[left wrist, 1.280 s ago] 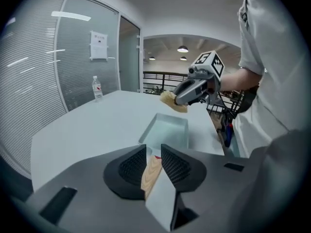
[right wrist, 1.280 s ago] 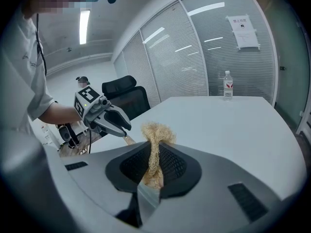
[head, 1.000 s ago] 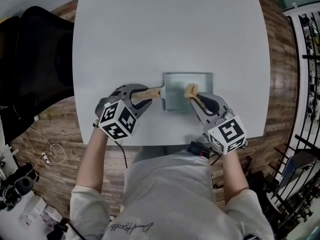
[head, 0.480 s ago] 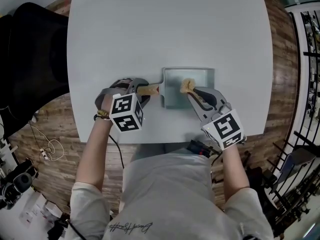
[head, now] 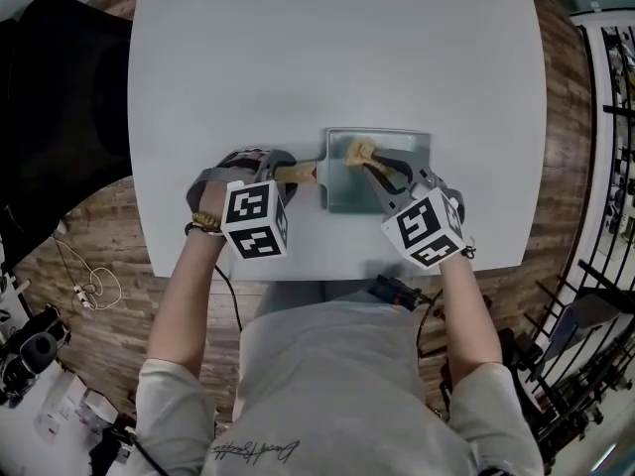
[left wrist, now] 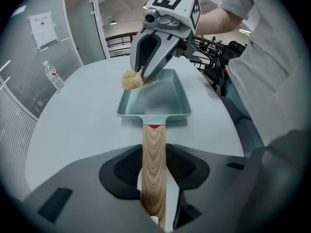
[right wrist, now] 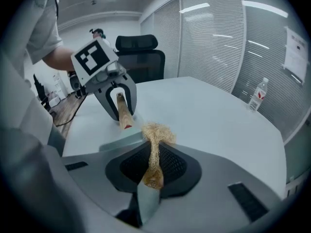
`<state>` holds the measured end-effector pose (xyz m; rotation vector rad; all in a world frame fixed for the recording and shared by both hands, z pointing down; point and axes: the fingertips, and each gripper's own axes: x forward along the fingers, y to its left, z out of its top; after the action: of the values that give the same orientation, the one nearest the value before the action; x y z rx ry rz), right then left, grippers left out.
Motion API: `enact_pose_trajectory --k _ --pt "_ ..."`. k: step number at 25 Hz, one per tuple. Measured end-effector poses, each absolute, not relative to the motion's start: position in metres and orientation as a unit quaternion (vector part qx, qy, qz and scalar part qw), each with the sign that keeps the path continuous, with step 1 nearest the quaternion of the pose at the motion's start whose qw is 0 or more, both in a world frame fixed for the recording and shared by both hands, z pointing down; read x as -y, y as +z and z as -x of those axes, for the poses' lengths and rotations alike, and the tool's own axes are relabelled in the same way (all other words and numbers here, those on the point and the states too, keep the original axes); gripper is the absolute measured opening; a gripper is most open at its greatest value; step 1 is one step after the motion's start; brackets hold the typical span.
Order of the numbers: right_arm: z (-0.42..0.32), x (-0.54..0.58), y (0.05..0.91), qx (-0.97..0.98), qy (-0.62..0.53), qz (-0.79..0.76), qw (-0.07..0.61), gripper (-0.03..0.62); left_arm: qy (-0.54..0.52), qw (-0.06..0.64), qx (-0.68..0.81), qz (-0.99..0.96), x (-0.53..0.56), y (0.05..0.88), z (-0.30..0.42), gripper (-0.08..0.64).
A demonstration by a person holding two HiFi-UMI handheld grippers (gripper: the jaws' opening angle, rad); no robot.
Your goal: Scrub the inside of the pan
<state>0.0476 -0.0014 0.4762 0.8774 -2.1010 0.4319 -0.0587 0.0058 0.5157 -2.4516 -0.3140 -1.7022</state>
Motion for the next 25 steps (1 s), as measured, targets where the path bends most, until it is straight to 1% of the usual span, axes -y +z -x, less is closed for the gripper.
enact_pose_trajectory --k 5,12,20,25 --pt "-0.033 0.008 0.504 0.826 0.127 -0.293 0.464 0.063 -0.567 0.069 0.109 0.814 -0.008 0.517 0.061 0.158" --pt "-0.023 0.017 0.534 0.813 0.096 -0.234 0.525 0.063 -0.567 0.066 0.117 0.813 -0.005 0.517 0.060 0.158" --pt "-0.022 0.016 0.540 0.795 0.134 -0.186 0.562 0.063 -0.566 0.062 0.118 0.814 -0.007 0.515 0.058 0.158" --pt "-0.020 0.012 0.541 0.785 0.128 -0.162 0.584 0.063 -0.569 0.060 0.112 0.812 -0.006 0.515 0.058 0.158"
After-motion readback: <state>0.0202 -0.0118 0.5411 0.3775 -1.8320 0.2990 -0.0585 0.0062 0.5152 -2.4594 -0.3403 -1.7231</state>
